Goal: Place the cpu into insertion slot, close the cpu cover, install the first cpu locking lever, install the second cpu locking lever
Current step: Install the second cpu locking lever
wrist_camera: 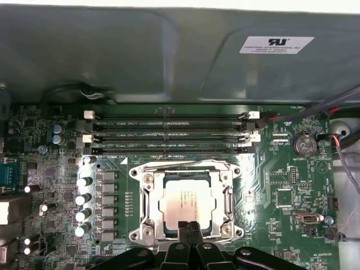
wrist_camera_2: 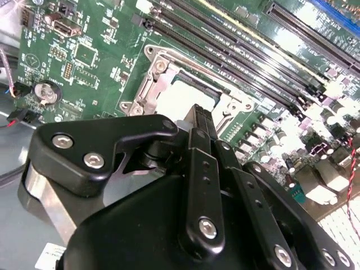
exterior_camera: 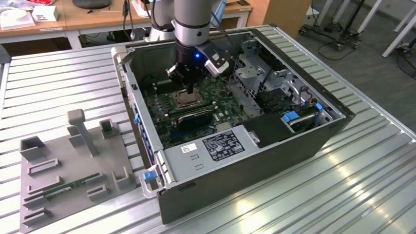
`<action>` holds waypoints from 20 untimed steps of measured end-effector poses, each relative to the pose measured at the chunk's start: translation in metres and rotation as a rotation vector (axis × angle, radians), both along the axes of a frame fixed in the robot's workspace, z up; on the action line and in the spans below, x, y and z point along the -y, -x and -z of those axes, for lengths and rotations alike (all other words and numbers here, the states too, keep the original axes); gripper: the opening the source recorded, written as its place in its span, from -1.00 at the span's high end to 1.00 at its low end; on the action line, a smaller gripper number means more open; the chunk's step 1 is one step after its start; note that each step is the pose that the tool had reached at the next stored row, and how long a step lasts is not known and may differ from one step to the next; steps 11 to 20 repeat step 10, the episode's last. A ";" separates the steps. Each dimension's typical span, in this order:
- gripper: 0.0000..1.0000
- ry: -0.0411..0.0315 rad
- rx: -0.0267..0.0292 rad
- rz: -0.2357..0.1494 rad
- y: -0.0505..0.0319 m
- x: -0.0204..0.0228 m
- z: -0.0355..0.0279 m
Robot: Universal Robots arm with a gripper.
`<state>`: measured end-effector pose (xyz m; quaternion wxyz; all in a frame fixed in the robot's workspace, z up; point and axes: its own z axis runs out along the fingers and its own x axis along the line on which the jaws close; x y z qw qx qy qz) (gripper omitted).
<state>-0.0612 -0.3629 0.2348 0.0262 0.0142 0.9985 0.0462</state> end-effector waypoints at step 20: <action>0.79 0.0000 -0.0001 0.000 0.0000 0.0000 -0.0061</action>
